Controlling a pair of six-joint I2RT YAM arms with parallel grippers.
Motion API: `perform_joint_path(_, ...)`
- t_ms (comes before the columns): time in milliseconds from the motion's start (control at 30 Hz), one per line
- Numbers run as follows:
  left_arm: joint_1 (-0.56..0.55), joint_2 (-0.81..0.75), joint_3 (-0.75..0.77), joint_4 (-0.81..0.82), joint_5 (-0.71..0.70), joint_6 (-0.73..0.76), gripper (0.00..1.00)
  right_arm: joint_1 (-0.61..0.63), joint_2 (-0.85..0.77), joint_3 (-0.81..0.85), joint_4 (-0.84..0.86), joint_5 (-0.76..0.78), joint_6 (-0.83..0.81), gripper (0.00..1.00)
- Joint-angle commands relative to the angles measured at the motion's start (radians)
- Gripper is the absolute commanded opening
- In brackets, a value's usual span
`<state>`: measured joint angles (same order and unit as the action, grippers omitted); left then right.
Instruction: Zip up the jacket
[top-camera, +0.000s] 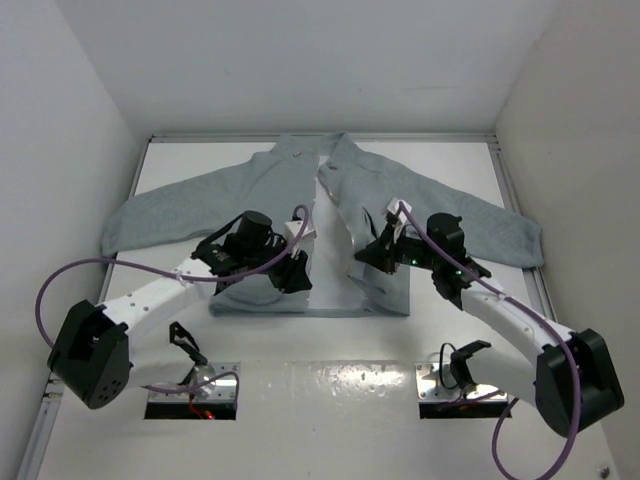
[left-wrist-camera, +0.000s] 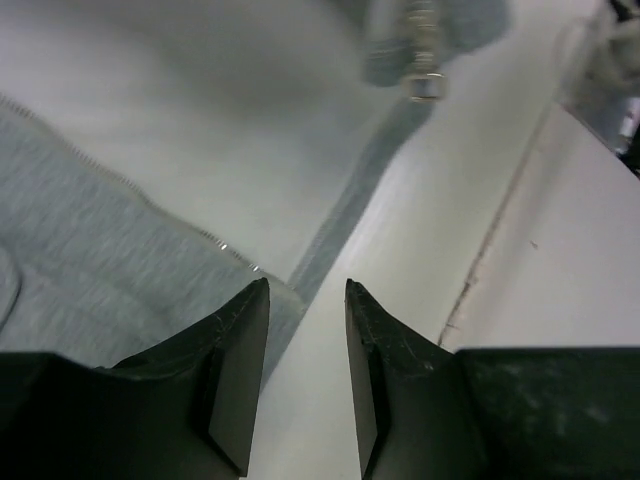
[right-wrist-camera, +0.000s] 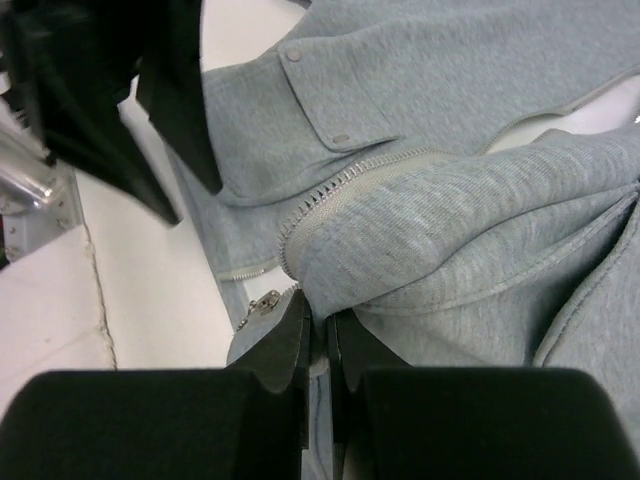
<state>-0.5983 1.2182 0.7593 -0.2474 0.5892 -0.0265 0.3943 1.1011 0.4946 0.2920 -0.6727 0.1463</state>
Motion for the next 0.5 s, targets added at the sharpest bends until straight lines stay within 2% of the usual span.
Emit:
perform_joint_path(0,-0.020,0.016,-0.021,-0.036,-0.285,-0.117,0.42,0.017,-0.079,-0.042,0.012,-0.002,-0.111,0.00)
perform_joint_path(67,-0.031,0.059,-0.021,-0.046,-0.321,-0.193,0.40,0.023,-0.095,-0.062,0.009,0.004,-0.138,0.00)
perform_joint_path(167,0.020,0.060,-0.002,0.005,-0.212,-0.208,0.36,0.029,-0.121,-0.079,-0.001,0.001,-0.174,0.00)
perform_joint_path(233,0.032,0.041,-0.002,0.143,-0.065,-0.246,0.36,0.031,-0.130,-0.079,0.004,-0.007,-0.166,0.00)
perform_joint_path(267,0.032,0.041,-0.002,0.196,-0.017,-0.262,0.42,0.034,-0.127,-0.076,0.007,-0.013,-0.154,0.00)
perform_joint_path(333,0.041,0.079,0.030,0.322,0.140,-0.283,0.45,0.034,-0.124,-0.068,0.016,-0.034,-0.114,0.00)
perform_joint_path(400,0.052,0.137,0.043,0.410,0.239,-0.367,0.46,0.034,-0.121,-0.064,0.018,-0.039,-0.090,0.00)
perform_joint_path(467,0.052,0.162,0.043,0.572,0.340,-0.455,0.46,0.041,-0.112,-0.059,0.022,-0.053,-0.080,0.00)
